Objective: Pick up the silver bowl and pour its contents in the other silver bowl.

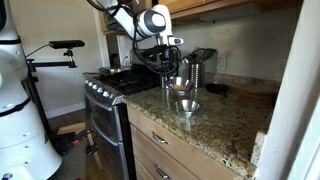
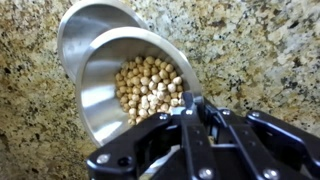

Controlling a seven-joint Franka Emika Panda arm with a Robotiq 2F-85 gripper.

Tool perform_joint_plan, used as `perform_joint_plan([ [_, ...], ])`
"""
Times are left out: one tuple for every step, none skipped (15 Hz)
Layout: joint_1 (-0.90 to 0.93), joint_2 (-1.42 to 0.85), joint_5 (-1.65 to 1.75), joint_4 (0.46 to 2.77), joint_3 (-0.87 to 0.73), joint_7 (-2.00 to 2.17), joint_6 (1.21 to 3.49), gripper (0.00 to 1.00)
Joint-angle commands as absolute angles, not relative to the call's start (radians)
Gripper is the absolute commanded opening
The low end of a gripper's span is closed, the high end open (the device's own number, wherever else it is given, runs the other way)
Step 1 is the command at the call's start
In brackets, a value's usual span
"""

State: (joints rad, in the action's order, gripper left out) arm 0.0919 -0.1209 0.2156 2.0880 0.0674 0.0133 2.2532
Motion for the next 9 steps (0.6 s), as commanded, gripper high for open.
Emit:
perform_joint_plan([
  [0.058,-0.041,0.146,2.169,0.057,-0.067,2.313,0.07],
  [0.051,-0.038,0.128,2.172,0.055,-0.088,2.319,0.07],
  [0.047,-0.035,0.109,2.175,0.053,-0.106,2.323,0.07],
  [0.044,-0.033,0.092,2.177,0.053,-0.121,2.326,0.07],
  [0.043,-0.033,0.076,2.175,0.054,-0.136,2.326,0.07],
  [0.044,-0.038,0.066,2.168,0.056,-0.146,2.324,0.07],
  [0.045,-0.041,0.053,2.165,0.058,-0.160,2.325,0.07],
  [0.047,-0.047,0.046,2.158,0.060,-0.168,2.324,0.07],
  [0.047,-0.048,0.041,2.157,0.061,-0.175,2.325,0.07],
])
